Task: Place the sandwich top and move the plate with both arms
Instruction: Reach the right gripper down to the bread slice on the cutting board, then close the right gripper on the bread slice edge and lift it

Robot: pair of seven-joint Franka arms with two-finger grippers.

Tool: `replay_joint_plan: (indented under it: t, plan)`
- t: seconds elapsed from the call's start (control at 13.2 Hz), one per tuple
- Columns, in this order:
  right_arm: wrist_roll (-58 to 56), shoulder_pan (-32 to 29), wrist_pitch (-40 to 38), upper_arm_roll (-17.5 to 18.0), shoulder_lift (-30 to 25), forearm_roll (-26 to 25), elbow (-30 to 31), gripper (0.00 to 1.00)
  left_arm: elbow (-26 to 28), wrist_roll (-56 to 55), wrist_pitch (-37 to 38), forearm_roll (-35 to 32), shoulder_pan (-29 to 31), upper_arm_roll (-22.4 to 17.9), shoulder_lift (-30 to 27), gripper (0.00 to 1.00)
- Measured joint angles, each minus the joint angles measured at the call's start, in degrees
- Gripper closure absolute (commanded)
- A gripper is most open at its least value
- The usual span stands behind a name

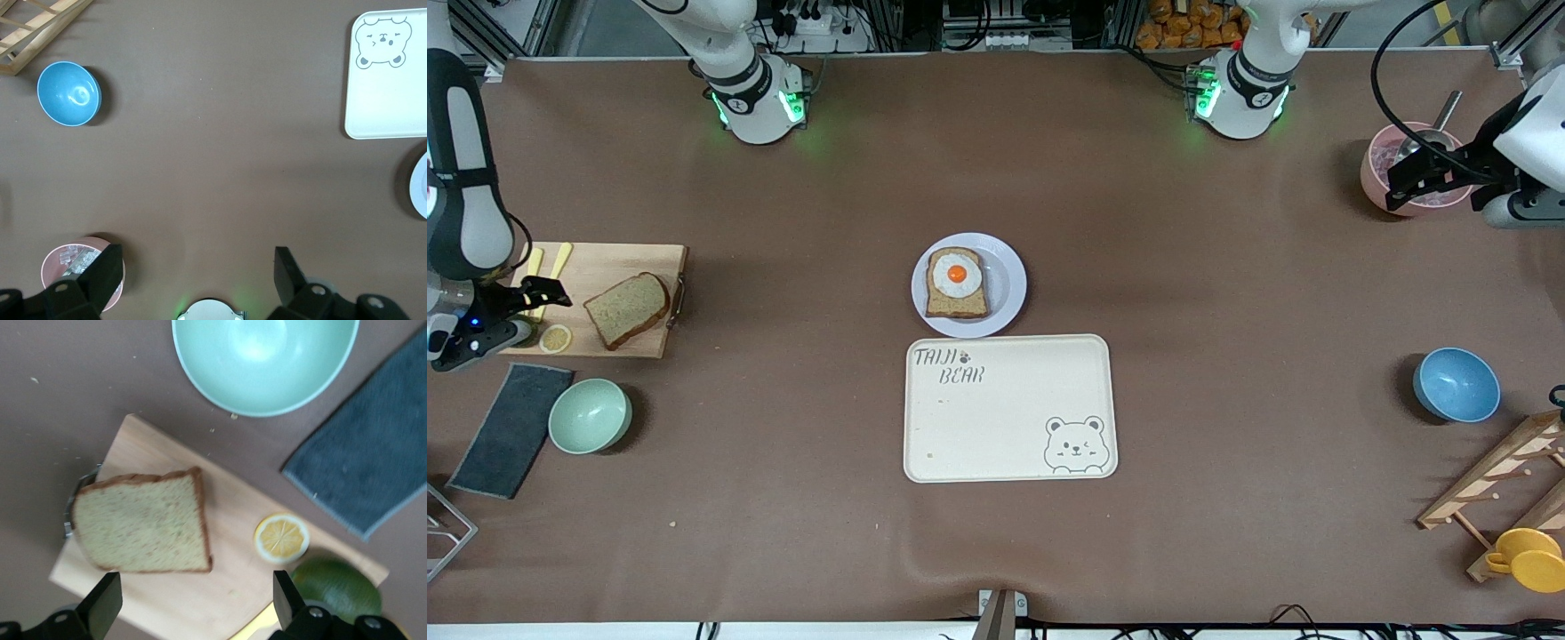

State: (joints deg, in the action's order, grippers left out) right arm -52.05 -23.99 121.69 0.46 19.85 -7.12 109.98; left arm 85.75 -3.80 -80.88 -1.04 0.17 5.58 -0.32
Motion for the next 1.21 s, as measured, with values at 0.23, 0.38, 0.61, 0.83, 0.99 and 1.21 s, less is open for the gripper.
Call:
replay_joint_plan:
  t: [0.23, 0.38, 0.61, 0.83, 0.99, 1.21]
  plan:
    - [-3.24, -0.12, 7.72, 0.10, 0.49, -0.05, 5.08, 0.00, -0.05, 0.00, 0.00, 0.00, -0.03, 0.02, 0.00, 0.00]
    - [-6.25, -0.69, 9.41, 0.10, 2.01, -0.04, 6.26, 0.00, -0.08, 0.00, 0.00, 0.00, -0.04, 0.05, 0.00, 0.00]
    - [-11.21, -2.84, 11.77, 0.08, 4.80, -0.04, 6.28, 0.00, -0.10, 0.00, 0.00, 0.00, -0.04, 0.10, -0.01, 0.00]
    - [-12.62, -3.06, 12.03, 0.56, 5.82, 0.28, 6.26, 0.00, -0.32, 0.00, 0.00, 0.00, -0.04, 0.10, -0.06, 0.00]
    - [-14.33, -3.04, 12.03, 1.19, 5.89, 1.34, 6.19, 0.00, -0.60, 0.00, 0.00, 0.00, -0.01, 0.10, -0.15, 0.00]
    - [-17.32, -3.05, 11.99, 1.18, 6.51, 3.63, 6.18, 0.00, -0.79, -0.03, 0.28, -0.03, 0.17, 0.05, -0.66, 0.00]
